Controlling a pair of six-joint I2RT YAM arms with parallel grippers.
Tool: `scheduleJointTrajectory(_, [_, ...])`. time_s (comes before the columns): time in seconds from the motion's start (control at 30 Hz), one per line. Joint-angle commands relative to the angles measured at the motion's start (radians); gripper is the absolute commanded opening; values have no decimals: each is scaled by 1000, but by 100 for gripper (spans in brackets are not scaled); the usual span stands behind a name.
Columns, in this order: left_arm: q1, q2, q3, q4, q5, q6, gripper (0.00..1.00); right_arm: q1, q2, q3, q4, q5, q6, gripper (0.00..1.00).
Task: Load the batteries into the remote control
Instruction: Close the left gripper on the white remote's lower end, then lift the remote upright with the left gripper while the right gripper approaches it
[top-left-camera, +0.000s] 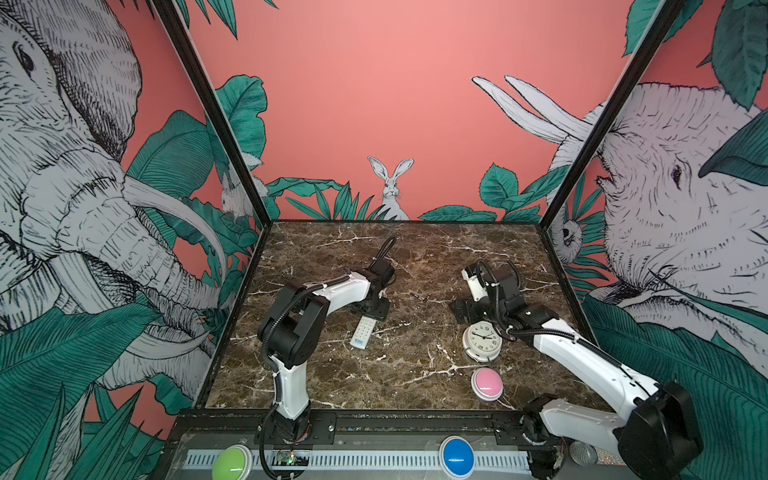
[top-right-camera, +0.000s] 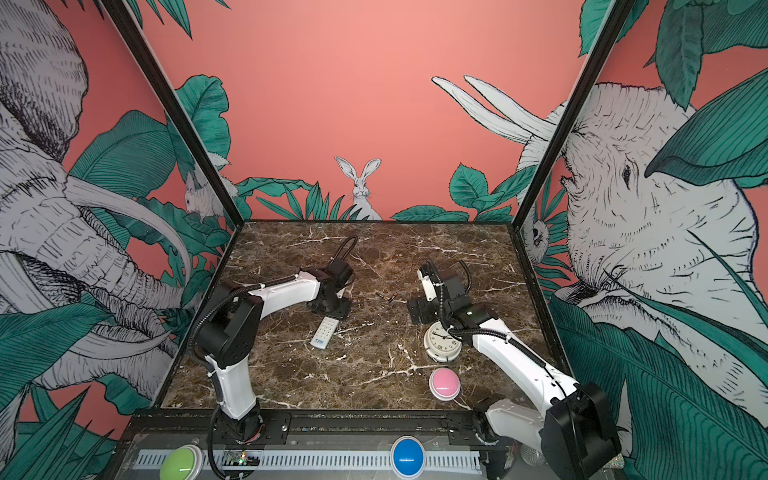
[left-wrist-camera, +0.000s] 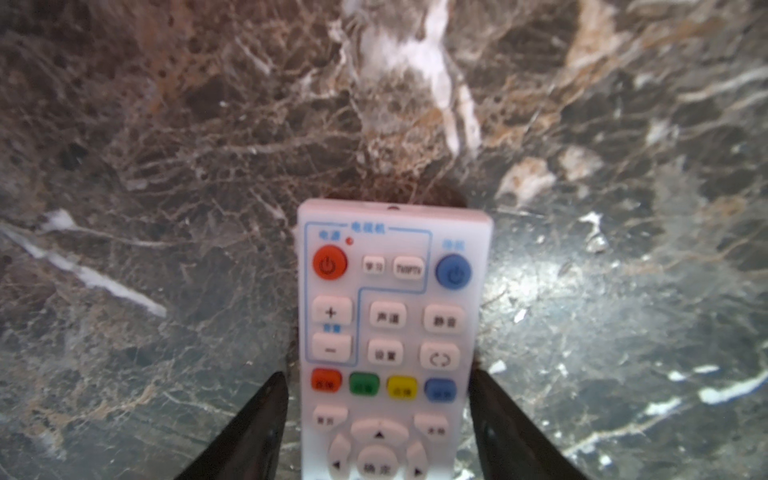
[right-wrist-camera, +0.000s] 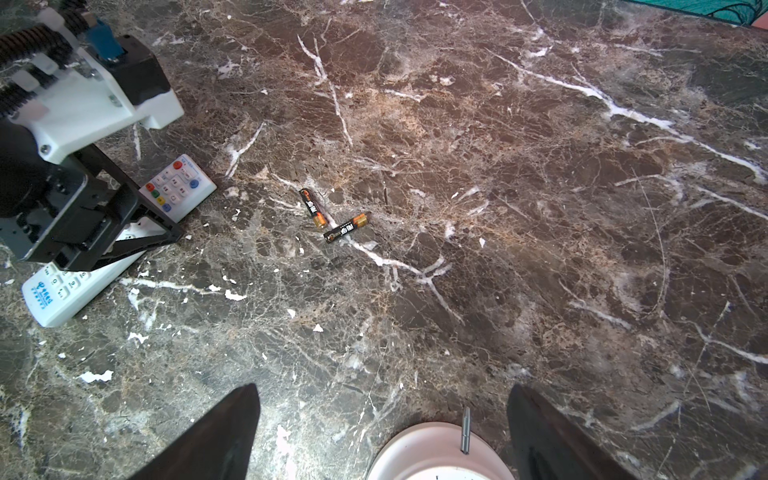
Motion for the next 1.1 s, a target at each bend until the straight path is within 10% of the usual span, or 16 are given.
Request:
scheduleJointTrajectory(0.0, [-7, 4, -18, -1, 2, -16, 67, 6, -23, 12, 11, -12, 1, 95])
scheduleJointTrajectory(0.53, [-7, -66, -57, 20, 10, -23, 35, 4, 3, 41, 42, -58, 30, 95])
scheduleJointTrajectory(1.07, [34, -300, -184, 238, 159, -52, 25, 4, -53, -13, 133, -173, 30, 96])
